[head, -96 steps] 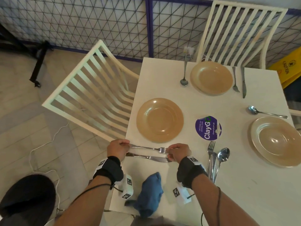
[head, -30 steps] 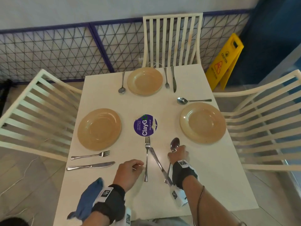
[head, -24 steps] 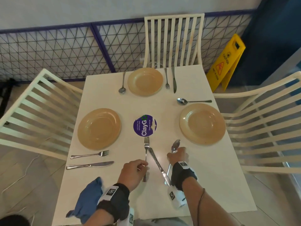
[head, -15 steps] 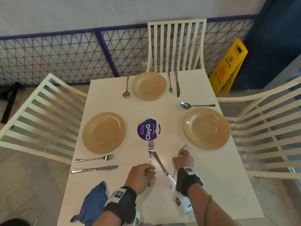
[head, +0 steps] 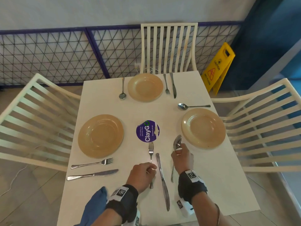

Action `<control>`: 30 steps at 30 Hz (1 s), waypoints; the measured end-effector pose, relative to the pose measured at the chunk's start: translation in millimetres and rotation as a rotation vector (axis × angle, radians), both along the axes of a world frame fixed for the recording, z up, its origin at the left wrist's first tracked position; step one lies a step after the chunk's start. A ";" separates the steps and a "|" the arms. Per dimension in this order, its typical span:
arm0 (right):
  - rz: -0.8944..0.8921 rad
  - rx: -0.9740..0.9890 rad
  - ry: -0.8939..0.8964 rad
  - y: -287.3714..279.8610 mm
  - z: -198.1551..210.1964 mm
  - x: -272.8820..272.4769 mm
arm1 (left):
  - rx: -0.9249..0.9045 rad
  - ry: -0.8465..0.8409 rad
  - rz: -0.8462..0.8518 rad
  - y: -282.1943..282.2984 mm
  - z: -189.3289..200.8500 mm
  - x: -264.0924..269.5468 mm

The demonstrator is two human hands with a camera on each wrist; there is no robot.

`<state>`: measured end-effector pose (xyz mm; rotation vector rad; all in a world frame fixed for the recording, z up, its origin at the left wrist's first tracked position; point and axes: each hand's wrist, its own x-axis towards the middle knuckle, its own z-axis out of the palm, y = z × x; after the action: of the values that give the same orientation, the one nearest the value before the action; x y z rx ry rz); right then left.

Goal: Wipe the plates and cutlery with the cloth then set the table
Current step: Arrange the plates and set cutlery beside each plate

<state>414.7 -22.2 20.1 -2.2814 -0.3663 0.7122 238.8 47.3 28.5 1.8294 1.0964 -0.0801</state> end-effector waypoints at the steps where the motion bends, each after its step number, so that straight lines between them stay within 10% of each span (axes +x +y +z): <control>1: -0.002 0.031 -0.006 1.9 3.6 -2.2 | -0.003 -0.013 0.005 1.6 -0.5 -1.2; 17: -0.157 0.579 0.815 7.2 39.5 -34.1 | 0.046 -0.184 -0.083 10.0 12.0 -8.1; 30: -0.094 0.586 0.762 -36.4 50.7 4.4 | 0.072 -0.185 0.020 -41.4 18.9 22.0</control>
<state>419.1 -58.6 70.9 -1.3466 -0.0774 1.1728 260.8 5.9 47.4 1.8486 0.9976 0.1399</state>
